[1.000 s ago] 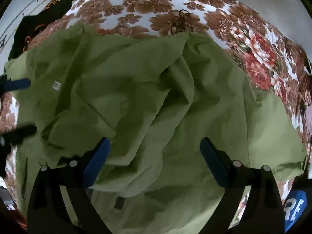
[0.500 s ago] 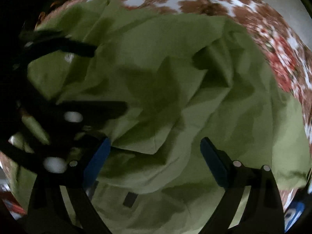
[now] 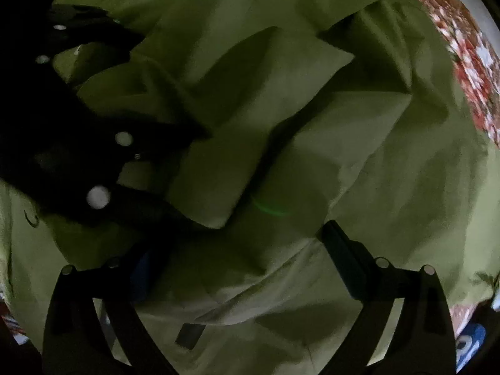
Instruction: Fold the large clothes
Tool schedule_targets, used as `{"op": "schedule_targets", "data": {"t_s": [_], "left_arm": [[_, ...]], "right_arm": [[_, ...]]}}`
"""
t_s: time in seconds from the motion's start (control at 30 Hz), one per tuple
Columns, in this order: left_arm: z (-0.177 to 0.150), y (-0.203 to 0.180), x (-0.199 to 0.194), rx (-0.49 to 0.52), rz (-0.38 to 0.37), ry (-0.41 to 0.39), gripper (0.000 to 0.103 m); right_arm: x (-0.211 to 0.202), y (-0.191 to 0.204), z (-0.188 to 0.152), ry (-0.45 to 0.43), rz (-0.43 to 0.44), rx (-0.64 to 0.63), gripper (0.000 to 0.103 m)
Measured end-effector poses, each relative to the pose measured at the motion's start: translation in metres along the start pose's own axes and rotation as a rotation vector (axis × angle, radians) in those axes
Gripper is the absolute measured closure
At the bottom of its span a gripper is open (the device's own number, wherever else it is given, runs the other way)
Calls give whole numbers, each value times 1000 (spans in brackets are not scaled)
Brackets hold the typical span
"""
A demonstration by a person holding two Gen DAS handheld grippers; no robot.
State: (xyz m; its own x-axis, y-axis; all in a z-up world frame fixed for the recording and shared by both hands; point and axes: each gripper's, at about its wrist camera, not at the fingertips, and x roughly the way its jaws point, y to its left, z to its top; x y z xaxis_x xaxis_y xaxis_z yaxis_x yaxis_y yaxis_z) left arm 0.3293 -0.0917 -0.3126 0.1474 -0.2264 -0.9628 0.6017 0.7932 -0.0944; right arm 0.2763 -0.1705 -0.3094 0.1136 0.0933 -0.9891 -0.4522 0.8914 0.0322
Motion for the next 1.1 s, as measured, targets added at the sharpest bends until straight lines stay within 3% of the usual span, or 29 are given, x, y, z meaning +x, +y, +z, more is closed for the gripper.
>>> {"op": "schedule_targets", "data": {"t_s": [0.27,0.43,0.67,0.77,1.0,1.1], "left_arm": [[-10,-6,-101,-35,69,-143,5],[-37,-4,-162,-95,117,-217,5],[-94,24,-209,-248,150,-252,5],[-123,41,-227,-282,193,-267,5],[-198,118,-271,-483,279,-312,5],[-225,155,-283,-583,277,-330,5]], "right_arm": [[-86,4,-9,-109,-3,44,9],[-145,17,-25,-184,13,94,8],[-195,46,-28,-236,-29,117,8],[-214,69,-28,-254,-40,123,5],[-244,125,-12,-298,-13,150,5],[-249,150,-2,-309,6,147,5]]}}
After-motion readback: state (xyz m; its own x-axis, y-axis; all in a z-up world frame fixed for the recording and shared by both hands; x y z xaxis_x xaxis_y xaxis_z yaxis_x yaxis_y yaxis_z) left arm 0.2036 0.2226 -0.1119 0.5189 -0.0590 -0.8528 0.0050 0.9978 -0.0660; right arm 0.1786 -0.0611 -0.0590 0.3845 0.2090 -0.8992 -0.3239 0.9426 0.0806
